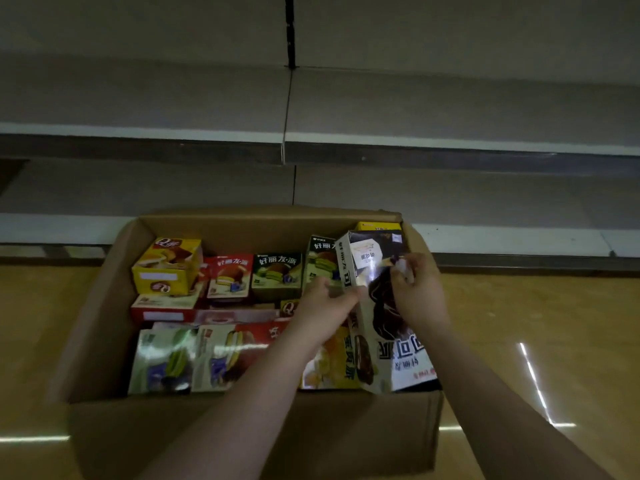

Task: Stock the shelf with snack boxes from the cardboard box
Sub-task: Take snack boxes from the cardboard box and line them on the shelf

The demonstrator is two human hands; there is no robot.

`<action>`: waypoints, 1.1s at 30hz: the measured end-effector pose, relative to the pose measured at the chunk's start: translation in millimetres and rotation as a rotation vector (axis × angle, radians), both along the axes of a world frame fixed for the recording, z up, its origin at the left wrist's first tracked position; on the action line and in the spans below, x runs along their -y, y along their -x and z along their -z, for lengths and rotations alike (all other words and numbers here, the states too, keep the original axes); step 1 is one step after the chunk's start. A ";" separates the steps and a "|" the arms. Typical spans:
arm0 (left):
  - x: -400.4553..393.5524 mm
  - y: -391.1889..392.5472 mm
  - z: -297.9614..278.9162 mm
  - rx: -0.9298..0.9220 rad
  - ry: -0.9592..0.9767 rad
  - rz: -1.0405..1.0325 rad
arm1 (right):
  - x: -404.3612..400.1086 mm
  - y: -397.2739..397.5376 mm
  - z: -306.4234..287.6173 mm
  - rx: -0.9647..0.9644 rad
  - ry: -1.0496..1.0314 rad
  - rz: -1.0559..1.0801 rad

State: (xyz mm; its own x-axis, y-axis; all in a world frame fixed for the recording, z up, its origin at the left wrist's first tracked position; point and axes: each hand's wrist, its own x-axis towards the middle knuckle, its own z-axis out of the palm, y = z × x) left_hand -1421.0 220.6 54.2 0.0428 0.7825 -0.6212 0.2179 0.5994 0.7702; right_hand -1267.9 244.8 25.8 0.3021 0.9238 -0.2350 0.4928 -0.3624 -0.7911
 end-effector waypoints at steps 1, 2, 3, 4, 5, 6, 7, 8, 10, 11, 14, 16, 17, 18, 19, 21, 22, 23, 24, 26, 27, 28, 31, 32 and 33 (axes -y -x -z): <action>-2.9 -5.6 10.4 0.026 -0.008 0.013 | -2.2 -0.4 8.0 -0.024 -0.034 0.004; -5.9 -11.0 24.0 0.038 -0.028 0.030 | -3.1 0.7 17.7 -0.050 -0.085 0.009; -8.2 -15.1 34.2 0.043 -0.055 0.049 | -3.5 1.4 24.7 -0.062 -0.129 0.022; -10.1 -18.8 41.2 0.047 -0.084 0.064 | -2.8 2.5 28.7 -0.051 -0.173 0.028; -10.4 -21.2 47.3 0.044 -0.104 0.071 | -0.3 3.8 31.4 -0.028 -0.203 0.029; -10.5 -22.1 51.2 0.041 -0.117 0.064 | 1.8 4.3 32.9 0.001 -0.222 0.031; -11.3 -22.0 52.2 0.041 -0.126 0.039 | 3.6 4.5 29.7 0.010 -0.225 0.024; -11.9 -19.8 53.1 0.051 -0.128 0.002 | 4.7 4.1 27.1 -0.012 -0.188 0.018; -13.0 -9.8 51.2 0.102 -0.112 -0.090 | 3.7 2.5 18.4 -0.140 -0.080 -0.001; -12.9 -2.2 48.1 0.142 -0.096 -0.158 | 3.0 1.0 13.8 -0.220 -0.041 -0.018; -16.7 30.5 35.2 0.338 -0.094 -0.423 | 1.7 -1.4 -2.7 -0.324 0.046 -0.092; -16.9 53.1 25.0 0.555 -0.161 -0.577 | 4.7 1.6 -7.7 -0.416 0.060 -0.134; -15.2 63.1 20.7 0.631 -0.186 -0.632 | 7.2 8.0 -11.1 -0.545 0.080 -0.132; -11.0 69.1 18.6 0.672 -0.193 -0.659 | 9.3 14.9 -12.7 -0.720 0.130 -0.112; -5.5 72.5 17.1 0.690 -0.185 -0.661 | 10.9 23.8 -14.2 -0.900 0.199 -0.085; 6.9 80.8 16.4 0.693 -0.140 -0.604 | 9.7 41.5 -12.6 -1.080 0.293 -0.039; 12.6 87.1 16.7 0.678 -0.105 -0.565 | 8.1 49.2 -12.5 -1.082 0.288 -0.016; 16.8 94.5 18.0 0.650 -0.067 -0.511 | 5.5 55.2 -15.1 -1.060 0.252 0.008; 21.4 103.5 19.4 0.603 -0.038 -0.460 | 1.4 58.4 -18.1 -1.007 0.198 0.025; 29.8 124.3 22.3 0.439 -0.045 -0.441 | -9.3 58.6 -30.5 -0.899 0.075 -0.010; 33.3 135.7 24.3 0.369 -0.063 -0.482 | -14.7 56.3 -36.8 -0.860 0.011 -0.052; 36.9 146.2 25.2 0.341 -0.069 -0.551 | -18.1 52.7 -42.0 -0.814 -0.055 -0.112; 39.4 174.9 22.4 0.497 -0.031 -0.764 | -21.4 46.7 -54.1 -0.463 -0.302 -0.422; 38.1 182.2 20.7 0.560 -0.012 -0.784 | -19.1 48.0 -59.6 -0.295 -0.429 -0.580; 36.6 186.4 17.7 0.613 0.012 -0.774 | -17.7 49.8 -63.7 -0.107 -0.582 -0.747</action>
State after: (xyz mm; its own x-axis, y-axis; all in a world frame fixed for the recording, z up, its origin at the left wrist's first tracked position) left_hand -1607.5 184.0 36.5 -0.1614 0.7244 -0.6702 -0.6723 0.4165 0.6120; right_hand -1317.7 262.5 89.5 -0.4104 0.8500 0.3303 0.3519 0.4817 -0.8026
